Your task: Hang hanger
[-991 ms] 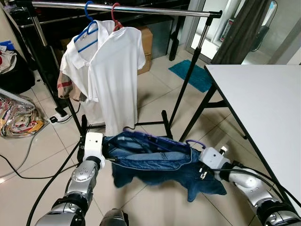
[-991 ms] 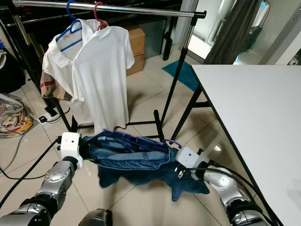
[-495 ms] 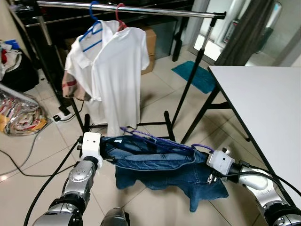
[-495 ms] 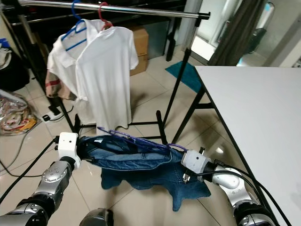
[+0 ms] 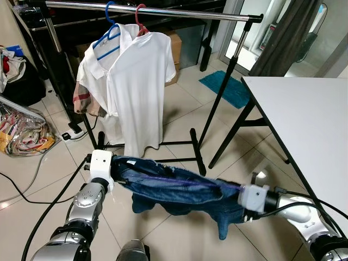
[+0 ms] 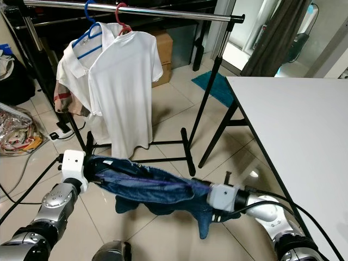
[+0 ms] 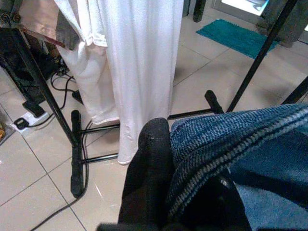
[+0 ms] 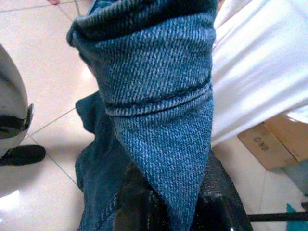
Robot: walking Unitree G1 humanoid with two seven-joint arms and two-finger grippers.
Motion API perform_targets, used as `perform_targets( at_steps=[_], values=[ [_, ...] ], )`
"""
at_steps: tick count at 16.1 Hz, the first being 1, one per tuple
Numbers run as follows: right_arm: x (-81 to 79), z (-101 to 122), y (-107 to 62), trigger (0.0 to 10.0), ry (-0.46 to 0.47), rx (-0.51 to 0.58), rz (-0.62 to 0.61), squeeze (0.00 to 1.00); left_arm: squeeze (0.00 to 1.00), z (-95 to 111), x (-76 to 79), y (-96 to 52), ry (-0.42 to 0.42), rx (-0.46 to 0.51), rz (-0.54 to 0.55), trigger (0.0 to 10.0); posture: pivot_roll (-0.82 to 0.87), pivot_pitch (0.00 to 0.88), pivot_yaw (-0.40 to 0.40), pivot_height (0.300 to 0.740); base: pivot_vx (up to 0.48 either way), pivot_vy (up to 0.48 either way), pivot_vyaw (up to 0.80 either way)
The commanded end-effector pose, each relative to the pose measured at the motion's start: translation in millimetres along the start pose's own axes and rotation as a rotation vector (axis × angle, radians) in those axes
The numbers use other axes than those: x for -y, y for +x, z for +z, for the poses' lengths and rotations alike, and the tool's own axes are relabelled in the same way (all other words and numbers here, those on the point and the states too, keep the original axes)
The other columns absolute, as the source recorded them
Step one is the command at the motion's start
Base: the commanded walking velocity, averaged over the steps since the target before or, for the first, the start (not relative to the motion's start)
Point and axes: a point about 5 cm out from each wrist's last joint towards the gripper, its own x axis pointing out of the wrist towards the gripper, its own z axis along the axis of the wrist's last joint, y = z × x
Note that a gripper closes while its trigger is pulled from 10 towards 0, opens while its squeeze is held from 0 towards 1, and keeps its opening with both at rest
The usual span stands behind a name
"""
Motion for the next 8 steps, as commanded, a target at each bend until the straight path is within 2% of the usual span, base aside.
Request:
perform_targets(
  at_steps=[1,3,5,8],
  values=[
    [3.1,0,-2.4,10.0,-0.039,-0.016,-0.012,0.0,0.0,10,-2.0,4.2,0.008,0.032,0.002,10.0,0.26,0.024,-0.053,0.74,0.0,0.0,0.0],
    [1.5,-1,0.6,10.0,-0.062,-0.035,-0.006,0.0,0.0,13,-0.5,5.7,0.008,0.045,-0.006,10.0,0.26,0.024,-0.053,0.74,0.0,0.0,0.0],
    [-0.7,-8,8.4,10.0,-0.086,-0.125,-0.011,0.0,0.0,19,2.3,8.3,0.008,0.068,-0.018,10.0,0.26,0.023,-0.053,0.74,0.0,0.0,0.0],
    [-2.5,-12,16.6,10.0,-0.149,-0.194,-0.018,0.0,0.0,22,7.0,9.9,0.018,0.083,-0.038,10.0,0.26,0.023,-0.053,0.74,0.0,0.0,0.0]
  ],
)
